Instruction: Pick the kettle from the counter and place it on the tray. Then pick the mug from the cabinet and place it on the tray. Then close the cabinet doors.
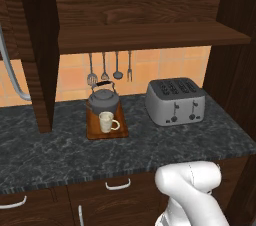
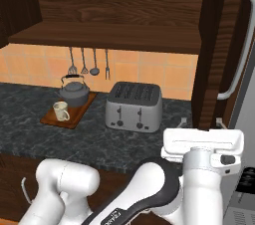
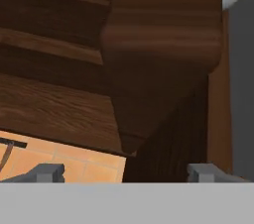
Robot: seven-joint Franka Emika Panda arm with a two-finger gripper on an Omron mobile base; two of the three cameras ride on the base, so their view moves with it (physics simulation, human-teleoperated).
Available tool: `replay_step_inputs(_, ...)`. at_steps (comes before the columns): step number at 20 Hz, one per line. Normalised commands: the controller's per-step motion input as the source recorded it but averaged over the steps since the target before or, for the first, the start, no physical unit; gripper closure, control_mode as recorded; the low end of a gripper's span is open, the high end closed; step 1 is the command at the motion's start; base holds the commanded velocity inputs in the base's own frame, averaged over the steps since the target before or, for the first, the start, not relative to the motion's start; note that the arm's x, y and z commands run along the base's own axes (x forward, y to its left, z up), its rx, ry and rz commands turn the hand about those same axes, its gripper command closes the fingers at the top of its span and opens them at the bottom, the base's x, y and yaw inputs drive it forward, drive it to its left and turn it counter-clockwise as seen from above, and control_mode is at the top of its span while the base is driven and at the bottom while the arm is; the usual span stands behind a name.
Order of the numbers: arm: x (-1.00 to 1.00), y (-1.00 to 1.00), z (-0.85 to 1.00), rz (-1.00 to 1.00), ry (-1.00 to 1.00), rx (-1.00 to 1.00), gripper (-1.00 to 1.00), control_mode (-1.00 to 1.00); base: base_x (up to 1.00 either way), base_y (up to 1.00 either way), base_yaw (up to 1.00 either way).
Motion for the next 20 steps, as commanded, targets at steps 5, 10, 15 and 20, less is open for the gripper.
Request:
replay_step_inputs(5,-0.05,0.28,0.31,0.14,-0.03,-0.10,-1.00,-1.00,0.00,0.00,0.00)
replay_step_inputs(10,-0.09,0.38,0.41,0.15,-0.07,-0.12,-1.00,-1.00,0.00,0.00,0.00)
replay_step_inputs(15,-0.12,0.36,0.40,0.11,-0.06,-0.13,-1.00,-1.00,0.00,0.00,0.00)
replay_step_inputs(20,0.03,0.38,0.47,0.09,0.00,-0.14,-1.00,-1.00,0.00,0.00,0.00)
